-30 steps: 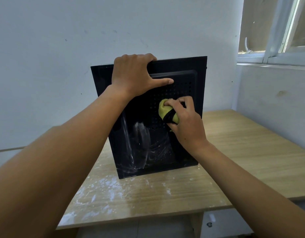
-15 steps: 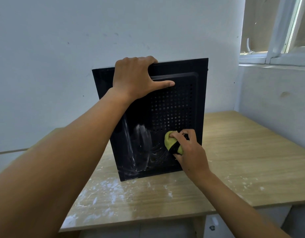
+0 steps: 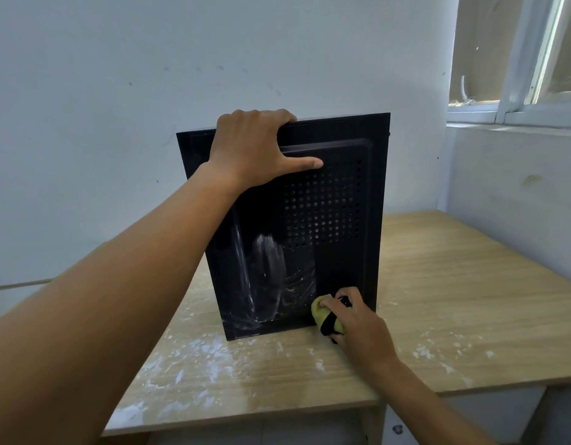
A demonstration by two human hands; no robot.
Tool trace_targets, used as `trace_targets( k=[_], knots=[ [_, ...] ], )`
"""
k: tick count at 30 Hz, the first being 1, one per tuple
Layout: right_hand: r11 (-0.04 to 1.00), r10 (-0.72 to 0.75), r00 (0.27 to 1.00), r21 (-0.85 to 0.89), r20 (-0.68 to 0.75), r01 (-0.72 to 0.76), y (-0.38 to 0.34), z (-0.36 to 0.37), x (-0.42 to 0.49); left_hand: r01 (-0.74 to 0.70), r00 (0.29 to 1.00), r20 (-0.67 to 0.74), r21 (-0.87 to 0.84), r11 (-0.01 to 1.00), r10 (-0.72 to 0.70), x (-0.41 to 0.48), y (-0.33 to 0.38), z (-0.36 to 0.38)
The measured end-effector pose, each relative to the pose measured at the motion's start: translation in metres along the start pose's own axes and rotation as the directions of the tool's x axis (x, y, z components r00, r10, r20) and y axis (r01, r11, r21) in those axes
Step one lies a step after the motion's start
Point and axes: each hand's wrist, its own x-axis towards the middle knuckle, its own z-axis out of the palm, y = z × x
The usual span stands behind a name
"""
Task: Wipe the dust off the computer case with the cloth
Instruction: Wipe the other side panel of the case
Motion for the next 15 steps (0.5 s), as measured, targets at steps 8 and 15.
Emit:
trace_targets(
  k=[8, 15],
  knots=[
    [0.997, -0.077, 0.991, 0.007, -0.109, 0.078, -0.01, -0.019, 0.019, -0.007, 0.996, 0.092, 0.05, 0.999, 0.003, -0.008, -0.029, -0.015],
    [0.989, -0.095, 0.955, 0.079, -0.282, 0.122, -0.048, -0.079, 0.088, 0.059, 0.996, 0.061, 0.065, 0.996, -0.063, -0.013, -0.031, -0.015]
  ],
)
